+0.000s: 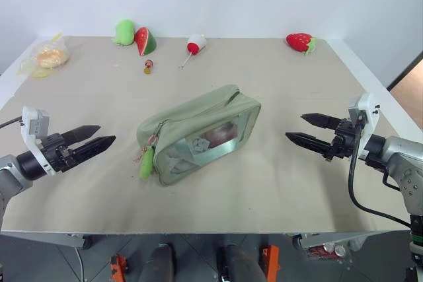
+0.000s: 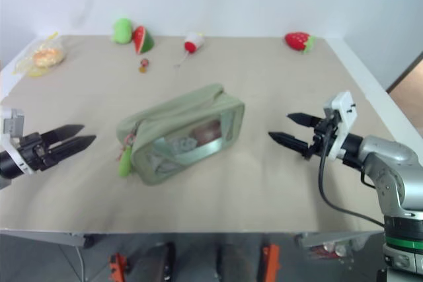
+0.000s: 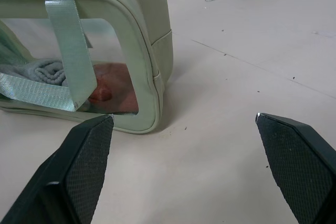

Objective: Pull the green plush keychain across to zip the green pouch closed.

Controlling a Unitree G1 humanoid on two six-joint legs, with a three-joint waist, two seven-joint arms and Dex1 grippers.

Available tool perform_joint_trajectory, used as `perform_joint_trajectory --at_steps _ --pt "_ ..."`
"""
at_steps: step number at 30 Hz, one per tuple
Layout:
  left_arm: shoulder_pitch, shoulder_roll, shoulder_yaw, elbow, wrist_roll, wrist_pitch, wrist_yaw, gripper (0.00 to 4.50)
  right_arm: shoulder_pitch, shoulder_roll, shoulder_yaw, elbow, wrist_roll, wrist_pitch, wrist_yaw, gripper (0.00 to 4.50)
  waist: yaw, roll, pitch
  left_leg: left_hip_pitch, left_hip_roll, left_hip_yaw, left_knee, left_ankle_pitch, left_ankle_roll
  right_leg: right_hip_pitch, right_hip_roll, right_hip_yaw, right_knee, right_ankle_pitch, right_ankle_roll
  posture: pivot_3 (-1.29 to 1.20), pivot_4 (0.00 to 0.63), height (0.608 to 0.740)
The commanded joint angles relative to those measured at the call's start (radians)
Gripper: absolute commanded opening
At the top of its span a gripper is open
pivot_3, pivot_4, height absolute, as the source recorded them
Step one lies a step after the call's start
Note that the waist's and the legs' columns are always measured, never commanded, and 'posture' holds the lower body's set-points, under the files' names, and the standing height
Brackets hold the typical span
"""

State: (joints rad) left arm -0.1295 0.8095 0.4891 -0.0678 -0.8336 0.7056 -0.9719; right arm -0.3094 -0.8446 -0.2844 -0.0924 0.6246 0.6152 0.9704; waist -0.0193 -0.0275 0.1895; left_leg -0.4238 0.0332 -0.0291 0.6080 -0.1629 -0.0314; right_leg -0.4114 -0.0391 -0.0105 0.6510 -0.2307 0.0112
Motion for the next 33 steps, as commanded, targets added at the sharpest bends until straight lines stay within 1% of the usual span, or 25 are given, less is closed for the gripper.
perform_joint_trajectory --at_steps 1,9,11,12,13,16,19,21,23,27,30,33 --pt "-0.031 0.023 0.037 0.007 -0.014 -0.010 -0.009 4.47 -0.032 -0.023 -0.008 -0.005 -0.003 -0.016 0.013 4.50 0.000 0.000 0.000 0.000 0.000 0.000 0.000 0.000 0.000 0.000 0.000 0.000 0.000 0.000 0.000 0.00 0.150 0.740" --pt "-0.173 0.017 -0.014 0.049 0.013 -0.047 -0.014 4.47 -0.110 -0.054 0.025 -0.008 -0.021 -0.035 0.060 4.50 0.000 0.000 0.000 0.000 0.000 0.001 0.001 0.000 0.000 0.000 0.001 0.001 0.000 0.002 0.000 0.00 0.150 0.740" --pt "-0.200 0.020 -0.031 0.044 0.016 -0.054 -0.027 4.47 -0.146 -0.065 0.041 -0.011 -0.028 -0.042 0.079 4.50 -0.001 0.000 0.000 0.000 0.000 0.002 0.001 0.000 0.000 0.000 0.001 0.002 0.000 0.002 0.001 0.00 0.150 0.740" --pt "-0.229 0.022 -0.044 0.041 0.012 -0.054 -0.035 4.47 -0.191 -0.070 0.055 -0.012 -0.025 -0.043 0.092 4.50 -0.001 0.000 0.000 0.000 0.000 0.002 0.001 0.000 0.000 -0.001 0.001 0.002 0.000 0.002 0.002 0.00 0.150 0.740" --pt "-0.249 0.022 -0.052 0.041 0.010 -0.052 -0.040 4.47 -0.224 -0.073 0.065 -0.012 -0.024 -0.044 0.102 4.50 -0.002 0.000 0.000 0.000 0.000 0.002 0.001 0.000 0.000 -0.001 0.001 0.003 0.000 0.004 0.005 0.00 0.150 0.740" --pt "-0.309 0.033 -0.084 0.046 0.018 -0.056 -0.075 4.47 -0.335 -0.077 0.126 -0.013 -0.045 -0.057 0.144 4.50 -0.002 0.000 0.000 -0.001 0.001 0.004 0.002 0.000 0.000 -0.003 0.003 0.005 0.000 0.007 0.006 0.00 0.150 0.740" --pt "-0.385 0.042 -0.124 0.022 0.006 -0.039 -0.110 4.47 -0.476 -0.067 0.220 -0.012 -0.072 -0.084 0.224 4.50 -0.003 0.000 0.000 -0.001 0.003 0.004 0.002 0.000 0.000 -0.003 0.005 0.005 0.000 0.007 0.006 0.00 0.150 0.740" --pt "-0.463 0.045 -0.150 0.013 -0.019 -0.022 -0.139 4.47 -0.611 -0.028 0.315 0.013 -0.106 -0.113 0.300 4.50 -0.003 0.000 0.000 -0.002 0.004 0.005 0.002 0.000 0.000 -0.005 0.005 0.006 0.000 0.008 0.006 0.00 0.150 0.740" --pt "-0.510 0.041 -0.169 0.001 -0.040 -0.007 -0.162 4.47 -0.682 0.004 0.388 0.030 -0.126 -0.132 0.373 4.50 -0.004 -0.001 0.000 -0.004 0.006 0.007 0.002 0.000 0.000 -0.008 0.008 0.009 0.000 0.010 0.005 0.00 0.150 0.740" --pt "-0.524 0.028 -0.199 -0.051 -0.055 0.005 -0.175 4.47 -0.729 0.046 0.480 0.081 -0.180 -0.189 0.470 4.50 -0.003 -0.001 0.000 -0.004 0.011 0.009 0.003 -0.001 -0.002 -0.009 0.013 0.011 0.000 0.010 0.005 0.00 0.150 0.740" --pt "-0.516 0.016 -0.204 -0.087 -0.068 0.007 -0.163 4.47 -0.751 0.084 0.539 0.148 -0.245 -0.250 0.511 4.50 -0.003 -0.001 0.000 -0.007 0.013 0.009 0.004 -0.001 -0.002 -0.012 0.015 0.012 0.000 0.011 0.004 0.00 0.150 0.740" --pt "-0.502 0.010 -0.200 -0.103 -0.071 0.008 -0.157 4.47 -0.765 0.114 0.572 0.211 -0.297 -0.308 0.540 4.50 -0.003 -0.001 0.000 -0.007 0.014 0.009 0.006 -0.001 -0.002 -0.012 0.016 0.012 0.002 0.011 0.003 0.00 0.150 0.740"
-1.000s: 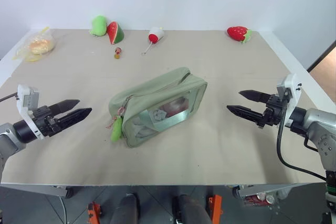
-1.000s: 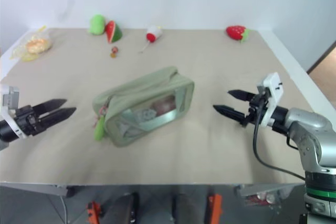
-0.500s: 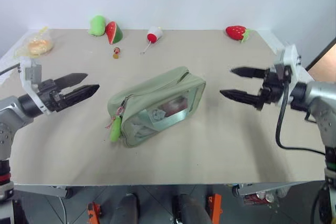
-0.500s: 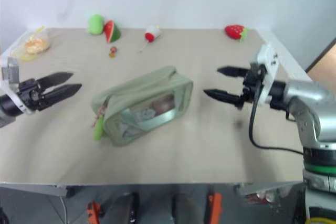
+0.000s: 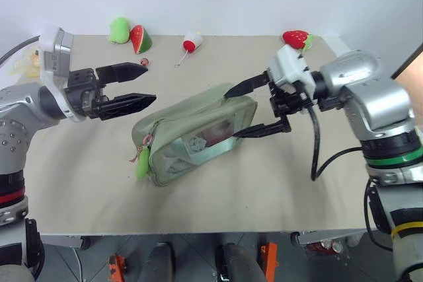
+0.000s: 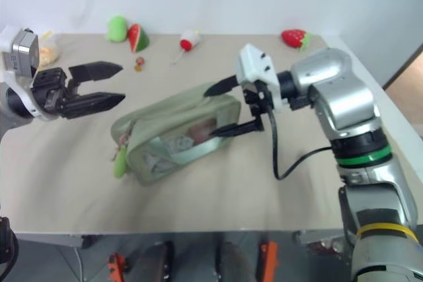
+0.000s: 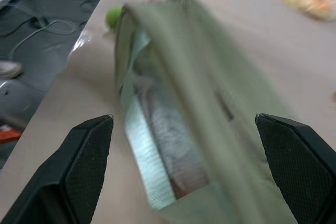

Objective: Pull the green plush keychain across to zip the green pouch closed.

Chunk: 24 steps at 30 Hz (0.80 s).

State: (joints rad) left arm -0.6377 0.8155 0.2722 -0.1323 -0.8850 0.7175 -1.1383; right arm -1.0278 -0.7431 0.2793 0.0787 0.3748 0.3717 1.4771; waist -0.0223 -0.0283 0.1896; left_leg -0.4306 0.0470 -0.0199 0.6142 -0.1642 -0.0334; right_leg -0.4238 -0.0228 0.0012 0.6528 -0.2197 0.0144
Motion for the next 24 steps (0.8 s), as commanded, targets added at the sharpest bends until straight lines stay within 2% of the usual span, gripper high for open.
perform_joint_trajectory --at_steps 1,4,5,6,8,15,16,17,18,24 --pt "0.012 0.002 0.021 -0.044 -0.023 -0.001 0.012 4.47 -0.054 0.029 0.016 0.068 -0.064 -0.083 0.037 4.50 0.000 0.000 0.000 0.000 0.000 0.000 0.001 0.000 0.000 0.000 0.000 0.000 0.000 0.000 0.000 0.00 0.150 0.740" --pt "0.033 0.006 0.027 -0.066 -0.037 0.009 0.013 4.47 -0.073 0.067 0.030 0.128 -0.100 -0.125 0.048 4.50 -0.001 0.000 0.000 0.000 0.001 0.001 0.003 0.000 0.000 0.000 0.001 0.000 0.002 0.001 -0.001 0.00 0.150 0.740" --pt "0.041 0.009 0.027 -0.071 -0.037 0.008 0.012 4.50 -0.076 0.075 0.032 0.140 -0.109 -0.134 0.051 4.09 -0.001 0.000 0.000 0.001 0.001 0.001 0.003 0.000 0.000 0.000 0.001 0.001 0.003 0.001 -0.001 0.00 0.150 0.740" --pt "0.047 0.012 0.025 -0.075 -0.036 0.006 0.012 4.50 -0.079 0.082 0.032 0.150 -0.116 -0.142 0.056 3.95 -0.001 0.000 0.000 0.000 0.001 0.000 0.004 0.000 0.000 0.000 0.001 0.000 0.004 0.001 -0.001 0.00 0.150 0.740" --pt "0.056 0.014 0.026 -0.080 -0.037 0.006 0.011 4.50 -0.082 0.095 0.032 0.168 -0.129 -0.159 0.063 3.36 0.000 0.000 0.000 0.001 0.001 0.000 0.004 0.000 0.000 0.000 0.001 0.001 0.005 0.001 -0.002 0.00 0.150 0.740" --pt "0.080 0.009 0.020 -0.082 -0.026 -0.004 0.016 4.50 -0.073 0.106 0.024 0.186 -0.151 -0.179 0.082 0.85 0.000 0.000 0.000 0.001 0.001 0.000 0.005 0.000 0.000 0.000 0.001 0.001 0.007 0.001 -0.002 0.00 0.150 0.740" --pt "0.086 0.007 0.019 -0.080 -0.023 -0.005 0.018 4.50 -0.067 0.103 0.023 0.181 -0.149 -0.179 0.086 0.66 0.000 0.000 0.000 0.001 0.001 0.000 0.005 0.000 0.000 0.000 0.001 0.001 0.008 0.001 -0.002 0.00 0.150 0.740" --pt "0.090 0.004 0.018 -0.077 -0.022 -0.006 0.020 4.50 -0.062 0.101 0.022 0.178 -0.149 -0.178 0.086 0.19 0.000 0.000 0.000 0.001 0.001 0.000 0.005 0.000 0.000 0.000 0.001 0.001 0.008 0.001 -0.002 0.00 0.150 0.740" --pt "0.093 0.003 0.019 -0.076 -0.021 -0.007 0.022 4.50 -0.059 0.099 0.021 0.174 -0.148 -0.174 0.086 0.09 0.000 0.000 0.000 0.001 0.001 0.000 0.005 0.000 0.000 0.000 0.001 0.001 0.008 0.001 -0.002 0.00 0.150 0.740" --pt "0.116 -0.011 0.030 -0.074 -0.035 0.000 0.043 4.50 -0.030 0.085 0.014 0.142 -0.138 -0.152 0.086 0.09 0.000 0.000 0.000 0.002 0.001 0.001 0.006 0.000 0.000 -0.001 0.001 0.001 0.010 0.001 -0.002 0.00 0.150 0.740"
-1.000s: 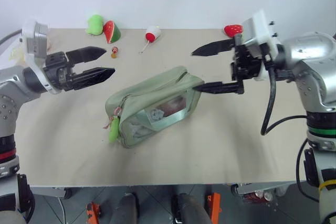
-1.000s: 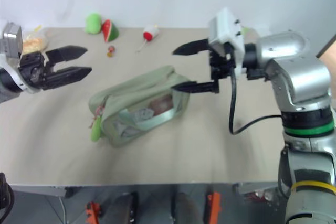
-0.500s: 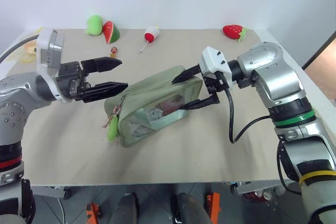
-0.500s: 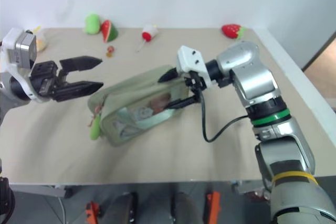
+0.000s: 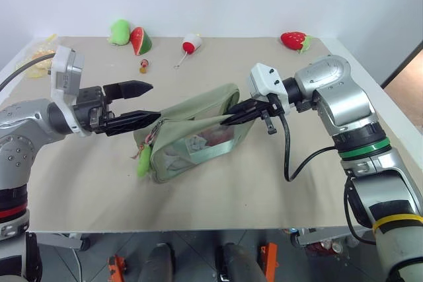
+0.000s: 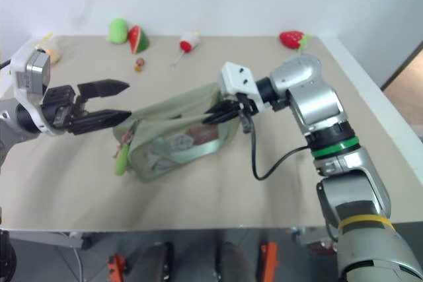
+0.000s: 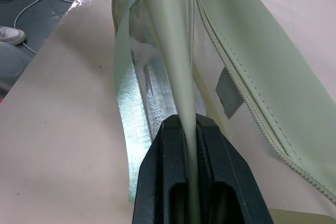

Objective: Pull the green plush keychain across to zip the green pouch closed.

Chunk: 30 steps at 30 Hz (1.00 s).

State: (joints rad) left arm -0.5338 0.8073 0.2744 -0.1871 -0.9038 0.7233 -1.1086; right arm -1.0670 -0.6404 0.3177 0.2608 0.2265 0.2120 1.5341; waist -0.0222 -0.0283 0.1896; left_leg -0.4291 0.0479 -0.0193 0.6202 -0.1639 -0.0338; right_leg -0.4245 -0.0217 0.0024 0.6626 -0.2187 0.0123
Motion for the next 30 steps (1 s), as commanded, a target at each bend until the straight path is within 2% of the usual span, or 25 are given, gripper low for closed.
perform_joint_trajectory --at_steps 1,6,11,18,30 --pt "0.021 -0.005 0.028 -0.020 -0.016 -0.007 0.016 4.50 0.015 -0.021 -0.026 -0.046 0.012 0.011 0.026 0.09 0.000 0.000 0.000 0.000 0.000 0.000 0.000 0.000 0.000 0.000 0.000 0.000 0.000 0.000 0.000 0.00 0.150 0.740" --pt "0.073 -0.003 0.016 -0.028 0.002 -0.010 0.024 4.50 0.003 -0.011 -0.069 -0.017 -0.002 0.013 -0.069 0.09 0.000 0.000 0.000 0.001 0.000 0.000 0.000 0.000 0.000 0.000 0.000 0.001 0.001 0.000 0.000 0.00 0.150 0.740" --pt "0.103 -0.006 0.031 -0.034 -0.006 -0.009 0.047 4.50 -0.097 -0.010 -0.141 0.113 0.006 0.005 -0.145 0.09 0.001 0.000 0.000 0.001 0.000 0.001 0.002 0.000 0.000 0.000 0.000 0.001 0.001 0.000 -0.001 0.00 0.150 0.740" --pt "0.120 -0.008 0.066 -0.040 -0.032 -0.011 0.078 4.50 -0.164 -0.011 -0.162 0.240 -0.025 -0.046 -0.165 0.09 0.000 0.000 0.000 0.000 0.000 0.001 0.000 0.000 0.000 -0.001 0.000 0.001 0.001 0.000 -0.001 0.00 0.150 0.740" --pt "0.129 0.002 0.097 -0.040 -0.032 -0.021 0.100 4.50 -0.103 0.047 -0.142 0.184 -0.013 0.004 -0.154 0.09 0.000 0.000 0.000 0.000 0.000 0.002 -0.001 0.000 0.000 -0.002 0.001 0.002 0.001 0.000 -0.001 0.00 0.150 0.740"
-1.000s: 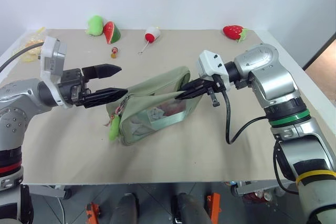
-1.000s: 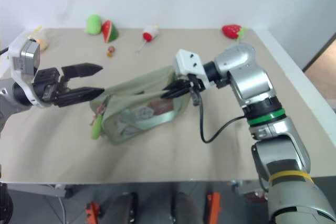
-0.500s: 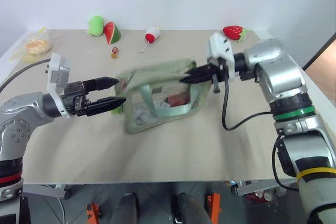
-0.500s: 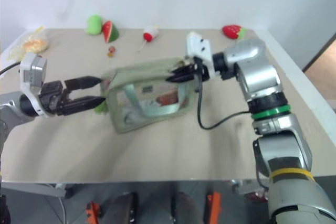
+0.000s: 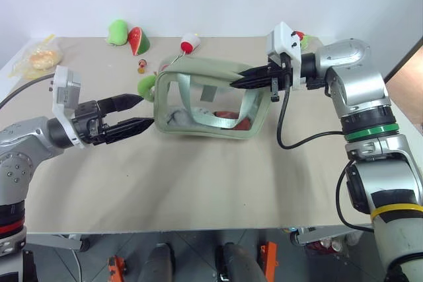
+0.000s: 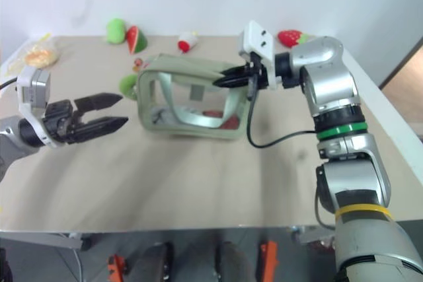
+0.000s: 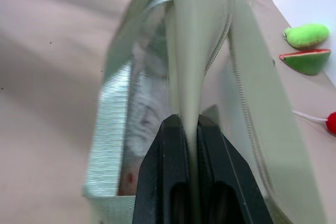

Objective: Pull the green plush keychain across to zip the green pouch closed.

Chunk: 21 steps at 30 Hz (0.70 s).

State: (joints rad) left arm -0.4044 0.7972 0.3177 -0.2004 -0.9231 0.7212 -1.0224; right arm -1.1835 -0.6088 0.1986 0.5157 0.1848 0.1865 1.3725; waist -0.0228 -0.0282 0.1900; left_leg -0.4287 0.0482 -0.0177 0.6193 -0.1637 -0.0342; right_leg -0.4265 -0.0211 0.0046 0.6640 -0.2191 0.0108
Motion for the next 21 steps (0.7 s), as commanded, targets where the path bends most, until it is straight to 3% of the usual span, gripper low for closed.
perform_joint_trajectory --at_steps 1,7,15,21 --pt "-0.001 0.013 0.056 -0.026 -0.014 -0.018 0.014 4.50 0.018 0.016 -0.021 -0.076 0.029 0.033 0.011 0.09 0.000 0.000 0.000 0.000 0.000 0.000 0.000 0.000 0.000 0.000 0.000 0.000 0.000 0.000 0.000 0.00 0.150 0.740" --pt "-0.008 0.011 0.078 -0.028 -0.026 -0.014 0.025 4.50 0.041 0.028 -0.022 -0.103 0.026 0.066 0.014 0.09 0.000 0.000 0.000 0.000 0.000 0.000 0.000 0.000 0.000 0.000 0.000 0.000 0.000 0.000 0.000 0.00 0.150 0.740" --pt "0.003 0.015 0.065 -0.032 -0.023 -0.014 0.029 4.50 0.045 0.030 -0.061 -0.141 0.087 0.143 0.025 2.80 0.000 0.000 0.000 0.000 0.000 0.000 0.000 0.000 0.000 0.000 0.000 0.000 0.001 0.000 0.000 0.00 0.150 0.740" --pt "0.007 0.026 0.057 -0.023 -0.012 -0.014 0.019 4.50 0.011 -0.028 -0.188 -0.142 0.221 0.256 0.053 2.80 0.001 0.000 0.000 0.000 0.000 0.000 0.000 0.000 0.000 0.000 0.000 0.000 0.001 0.000 0.000 0.00 0.150 0.740"
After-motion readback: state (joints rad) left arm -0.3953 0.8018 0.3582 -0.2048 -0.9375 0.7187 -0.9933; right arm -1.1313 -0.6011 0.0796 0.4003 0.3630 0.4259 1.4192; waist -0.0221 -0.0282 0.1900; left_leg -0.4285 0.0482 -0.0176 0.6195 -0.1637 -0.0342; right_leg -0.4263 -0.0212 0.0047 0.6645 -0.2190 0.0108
